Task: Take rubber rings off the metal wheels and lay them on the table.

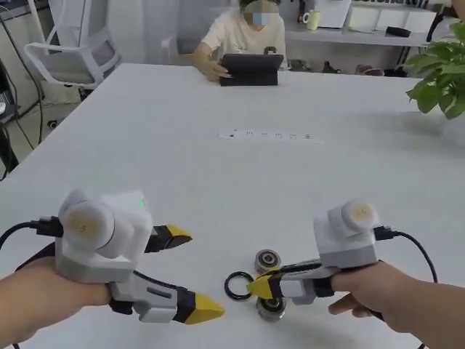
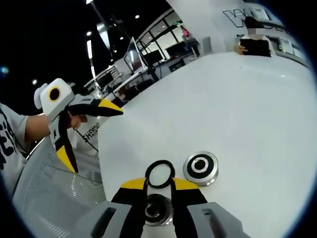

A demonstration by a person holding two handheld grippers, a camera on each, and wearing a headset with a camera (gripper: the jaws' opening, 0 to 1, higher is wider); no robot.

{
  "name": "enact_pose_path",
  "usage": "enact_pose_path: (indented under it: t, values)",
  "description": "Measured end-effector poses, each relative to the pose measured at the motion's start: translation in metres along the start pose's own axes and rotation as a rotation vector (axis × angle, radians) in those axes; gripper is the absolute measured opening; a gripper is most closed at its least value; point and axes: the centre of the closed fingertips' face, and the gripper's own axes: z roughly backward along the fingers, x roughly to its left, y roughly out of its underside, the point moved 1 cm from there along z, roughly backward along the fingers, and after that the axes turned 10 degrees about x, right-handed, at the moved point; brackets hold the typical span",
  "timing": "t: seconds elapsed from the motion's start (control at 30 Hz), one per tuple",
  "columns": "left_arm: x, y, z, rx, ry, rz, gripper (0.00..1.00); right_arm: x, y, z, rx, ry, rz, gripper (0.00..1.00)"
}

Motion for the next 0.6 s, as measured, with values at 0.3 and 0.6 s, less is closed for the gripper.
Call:
enact_pose_path:
  t: [0.3,0.6]
  values:
    - [-0.002,-0.003,0.000,-0.004,0.001,0.001,0.70,0.005,-0.004,0.007,-0.020,-0.009,0.007,0.21]
    - [-0.002,-0.009,0.003,-0.018,-0.004,0.005,0.70,0.009,-0.013,0.023,-0.064,-0.007,0.013,0.25]
